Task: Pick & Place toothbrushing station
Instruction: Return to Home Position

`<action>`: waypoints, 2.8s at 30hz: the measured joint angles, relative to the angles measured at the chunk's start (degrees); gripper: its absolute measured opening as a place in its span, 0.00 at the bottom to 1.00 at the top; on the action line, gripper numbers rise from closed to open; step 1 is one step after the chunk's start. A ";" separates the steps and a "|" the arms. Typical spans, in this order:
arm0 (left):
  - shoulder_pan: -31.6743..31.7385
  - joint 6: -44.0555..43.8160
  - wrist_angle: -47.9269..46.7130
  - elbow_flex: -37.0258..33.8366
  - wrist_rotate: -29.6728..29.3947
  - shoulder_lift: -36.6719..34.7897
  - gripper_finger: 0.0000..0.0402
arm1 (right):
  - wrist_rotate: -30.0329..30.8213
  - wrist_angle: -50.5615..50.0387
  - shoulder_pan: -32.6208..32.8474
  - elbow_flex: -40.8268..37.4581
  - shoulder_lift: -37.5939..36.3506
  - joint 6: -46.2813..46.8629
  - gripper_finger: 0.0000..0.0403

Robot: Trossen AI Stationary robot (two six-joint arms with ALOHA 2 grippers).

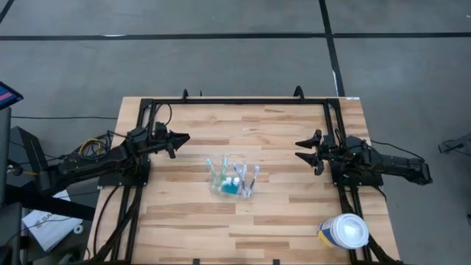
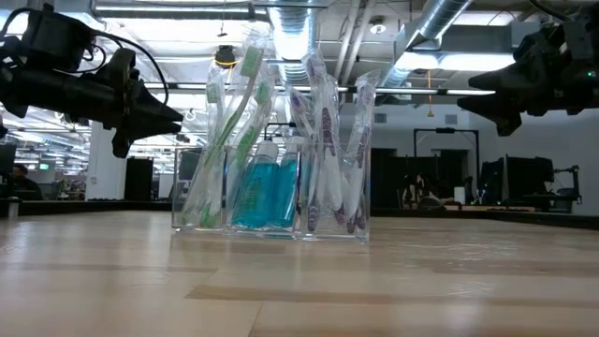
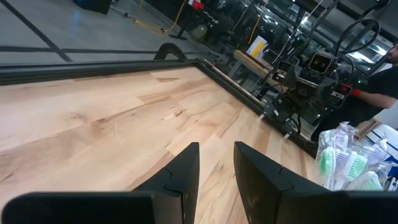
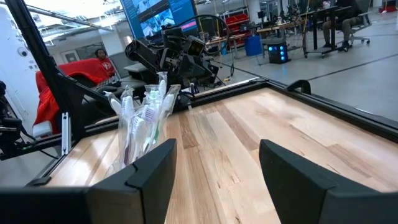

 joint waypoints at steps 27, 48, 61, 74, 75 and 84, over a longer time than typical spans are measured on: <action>-9.39 0.07 -0.15 0.00 -2.03 -21.66 0.23 | 0.01 -0.01 -0.02 0.00 0.02 0.01 0.54; -21.94 0.04 -0.37 0.00 -1.97 -25.99 0.23 | 0.01 -0.01 -0.02 0.00 0.02 0.01 0.54; -22.18 0.04 -0.08 0.00 -1.99 -25.86 0.23 | 0.01 -0.01 -0.02 0.00 0.02 0.02 0.54; -22.18 0.02 -0.03 0.00 -1.97 -25.88 0.23 | 0.01 -0.01 -0.02 0.00 0.02 0.02 0.54; -22.18 0.02 -0.03 0.00 -1.97 -25.88 0.23 | 0.01 -0.01 -0.02 0.00 0.02 0.02 0.54; -22.18 0.02 -0.01 0.00 -1.97 -25.88 0.23 | 0.01 -0.01 -0.02 0.00 0.02 0.02 0.54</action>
